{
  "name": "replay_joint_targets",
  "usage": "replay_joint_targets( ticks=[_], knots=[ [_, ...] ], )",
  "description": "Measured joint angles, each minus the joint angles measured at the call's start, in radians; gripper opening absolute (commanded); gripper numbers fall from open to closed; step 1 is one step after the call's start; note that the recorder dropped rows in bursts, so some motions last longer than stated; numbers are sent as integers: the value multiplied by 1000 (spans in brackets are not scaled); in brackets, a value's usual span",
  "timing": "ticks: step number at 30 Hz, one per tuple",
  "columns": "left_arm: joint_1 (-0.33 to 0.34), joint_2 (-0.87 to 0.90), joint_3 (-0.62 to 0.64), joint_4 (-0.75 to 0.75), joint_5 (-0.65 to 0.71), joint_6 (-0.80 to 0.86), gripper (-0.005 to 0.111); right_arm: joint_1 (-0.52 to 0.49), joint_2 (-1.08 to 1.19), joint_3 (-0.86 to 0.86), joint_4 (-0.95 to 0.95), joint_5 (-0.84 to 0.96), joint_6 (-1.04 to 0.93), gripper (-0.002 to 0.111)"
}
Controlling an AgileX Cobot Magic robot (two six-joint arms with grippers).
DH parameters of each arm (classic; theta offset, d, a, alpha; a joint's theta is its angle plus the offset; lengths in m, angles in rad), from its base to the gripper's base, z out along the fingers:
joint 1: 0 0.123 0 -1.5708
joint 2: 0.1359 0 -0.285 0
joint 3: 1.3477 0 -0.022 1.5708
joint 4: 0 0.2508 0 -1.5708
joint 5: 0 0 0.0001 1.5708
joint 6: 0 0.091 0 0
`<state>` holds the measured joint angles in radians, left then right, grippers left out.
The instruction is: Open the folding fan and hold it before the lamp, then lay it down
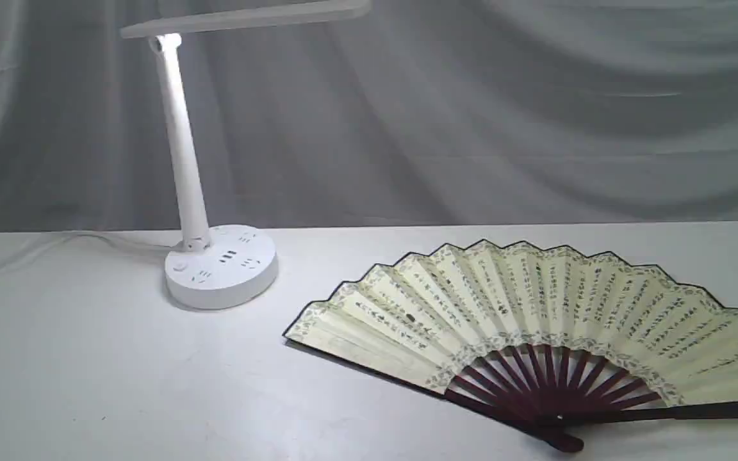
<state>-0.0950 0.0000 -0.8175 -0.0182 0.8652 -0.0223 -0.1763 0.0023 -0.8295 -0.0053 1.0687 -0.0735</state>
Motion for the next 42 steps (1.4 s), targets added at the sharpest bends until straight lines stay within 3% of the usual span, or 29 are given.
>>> replay_joint_targets(
  ticks=[11,19,26,36,42],
  knots=[
    [0,0,45,0,-41,-2,0,2,0,1,0,-12,-12,0],
    [0,3,179,0,-197,-2,0,2,0,19,5,-70,-12,0],
    [0,4,346,0,-282,-11,0,2,2,178,21,-183,-12,0],
    [0,3,558,3,-577,-20,0,2,2,490,41,-494,-12,0],
    [0,3,675,3,-677,-20,0,2,2,546,54,-604,-14,0]
  ],
)
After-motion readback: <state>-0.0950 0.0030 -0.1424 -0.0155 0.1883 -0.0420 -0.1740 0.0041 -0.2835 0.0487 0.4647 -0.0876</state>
